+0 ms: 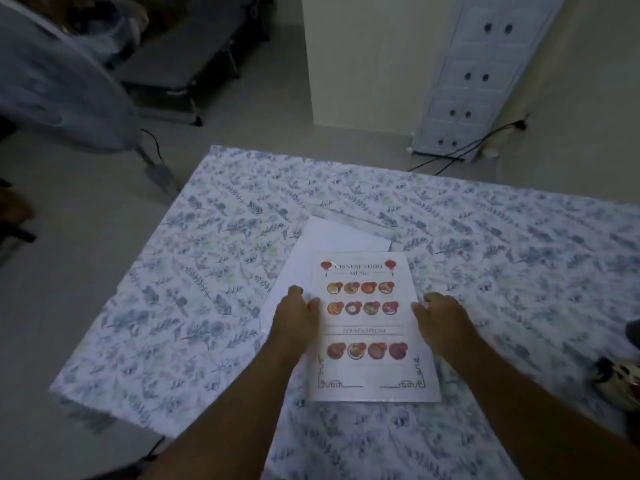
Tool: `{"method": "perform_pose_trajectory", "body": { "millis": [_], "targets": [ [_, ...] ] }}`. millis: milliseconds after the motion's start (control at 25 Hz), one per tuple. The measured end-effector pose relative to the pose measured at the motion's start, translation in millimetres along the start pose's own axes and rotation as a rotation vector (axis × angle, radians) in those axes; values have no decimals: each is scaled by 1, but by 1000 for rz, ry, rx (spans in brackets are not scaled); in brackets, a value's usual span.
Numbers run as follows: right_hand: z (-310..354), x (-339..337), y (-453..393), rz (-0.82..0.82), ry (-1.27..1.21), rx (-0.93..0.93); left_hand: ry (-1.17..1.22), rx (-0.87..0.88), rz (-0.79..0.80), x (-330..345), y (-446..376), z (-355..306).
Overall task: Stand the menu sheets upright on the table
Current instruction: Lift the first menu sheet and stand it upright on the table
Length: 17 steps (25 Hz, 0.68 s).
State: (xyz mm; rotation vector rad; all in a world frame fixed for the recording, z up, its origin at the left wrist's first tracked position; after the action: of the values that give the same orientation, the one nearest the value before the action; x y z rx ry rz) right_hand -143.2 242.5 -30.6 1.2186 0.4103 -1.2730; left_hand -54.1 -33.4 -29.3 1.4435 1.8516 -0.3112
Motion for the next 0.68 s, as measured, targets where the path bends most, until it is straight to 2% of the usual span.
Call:
{"method": "perform_pose_trajectory", "body": {
  "millis": [160,360,440,560,680],
  "targets": [
    [-17,11,-7,-50,-128,137,100,-68,80,8,-13,27],
    [-24,5,-8,49,-216,196,205,-43,63,7,-8,16],
    [-40,-16,-1,17,-304,218,260,24,49,9,1,-5],
    [-76,-71,14,-139,-426,213,328,176,51,22,13,-66],
    [-111,-123,23,-271,-598,180,356,321,-14,34,12,-128]
  ]
}}
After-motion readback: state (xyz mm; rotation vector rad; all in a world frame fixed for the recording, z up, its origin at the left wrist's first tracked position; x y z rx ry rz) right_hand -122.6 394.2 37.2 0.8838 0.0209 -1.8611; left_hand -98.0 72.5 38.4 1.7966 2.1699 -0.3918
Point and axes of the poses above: each hand's wrist, its own y-axis away from the middle knuckle, its own x-axis out of the palm, z = x × y, the point moved 7 cm from there along -y, towards the middle knuckle, and after that the axes turned 15 degrees about x, right-handed, at the moved point
